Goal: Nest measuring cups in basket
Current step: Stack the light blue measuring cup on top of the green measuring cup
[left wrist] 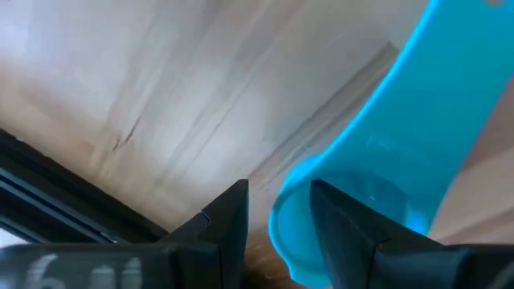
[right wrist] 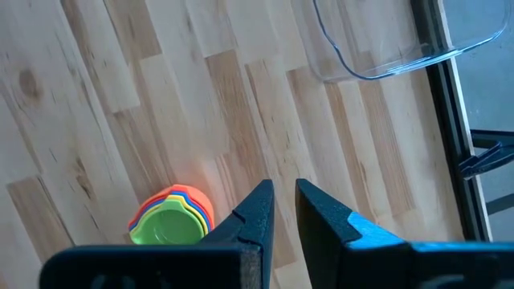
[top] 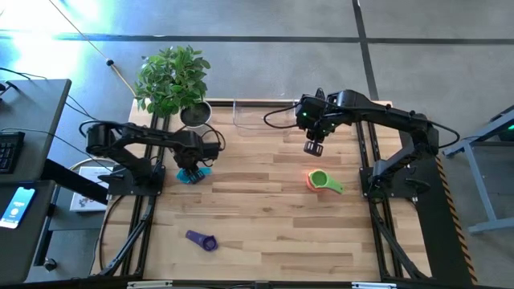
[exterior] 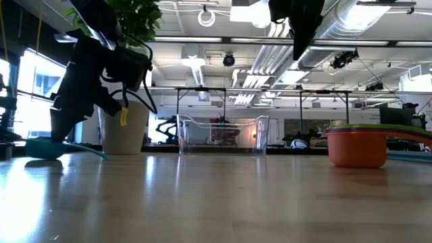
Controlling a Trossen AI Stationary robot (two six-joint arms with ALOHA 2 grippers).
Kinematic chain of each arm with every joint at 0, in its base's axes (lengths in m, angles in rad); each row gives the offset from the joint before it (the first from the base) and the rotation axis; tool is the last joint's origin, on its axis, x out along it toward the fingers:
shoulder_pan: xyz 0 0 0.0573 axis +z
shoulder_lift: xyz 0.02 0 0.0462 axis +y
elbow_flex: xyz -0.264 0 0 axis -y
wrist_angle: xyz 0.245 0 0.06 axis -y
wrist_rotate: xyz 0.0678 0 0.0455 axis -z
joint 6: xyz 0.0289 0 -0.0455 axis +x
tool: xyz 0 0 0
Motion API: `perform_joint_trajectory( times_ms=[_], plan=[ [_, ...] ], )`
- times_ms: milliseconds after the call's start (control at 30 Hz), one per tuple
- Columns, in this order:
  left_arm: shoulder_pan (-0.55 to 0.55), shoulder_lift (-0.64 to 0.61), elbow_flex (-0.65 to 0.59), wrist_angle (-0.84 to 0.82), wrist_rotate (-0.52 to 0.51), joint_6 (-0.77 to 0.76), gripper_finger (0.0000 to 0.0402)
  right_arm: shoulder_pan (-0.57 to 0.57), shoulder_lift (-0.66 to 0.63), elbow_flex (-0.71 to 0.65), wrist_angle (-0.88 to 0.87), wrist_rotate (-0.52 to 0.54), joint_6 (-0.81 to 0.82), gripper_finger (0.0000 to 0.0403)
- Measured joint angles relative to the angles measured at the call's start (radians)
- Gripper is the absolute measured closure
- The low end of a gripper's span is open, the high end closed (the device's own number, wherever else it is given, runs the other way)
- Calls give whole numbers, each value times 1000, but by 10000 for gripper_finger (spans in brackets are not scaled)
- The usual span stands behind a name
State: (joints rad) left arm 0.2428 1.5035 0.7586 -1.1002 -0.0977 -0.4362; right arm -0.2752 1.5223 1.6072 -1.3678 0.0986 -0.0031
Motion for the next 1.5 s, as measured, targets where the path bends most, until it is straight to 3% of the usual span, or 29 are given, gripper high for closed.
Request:
perform_joint_trajectory(
  times_ms=[167,467,767,1067,1500],
  plan=[
    [0,25,0,6,6,-5,287,0,0,0,0,0,3,357],
    [-12,29,1,44,15,-2,391,0,0,0,0,0,3,357],
    [-77,19,133,69,23,-53,397,0,0,0,11,0,3,357],
    [-125,38,304,337,27,-57,398,0,0,0,44,0,3,357],
    [-178,294,510,409,38,41,398,0,1,0,58,0,3,357]
  ],
)
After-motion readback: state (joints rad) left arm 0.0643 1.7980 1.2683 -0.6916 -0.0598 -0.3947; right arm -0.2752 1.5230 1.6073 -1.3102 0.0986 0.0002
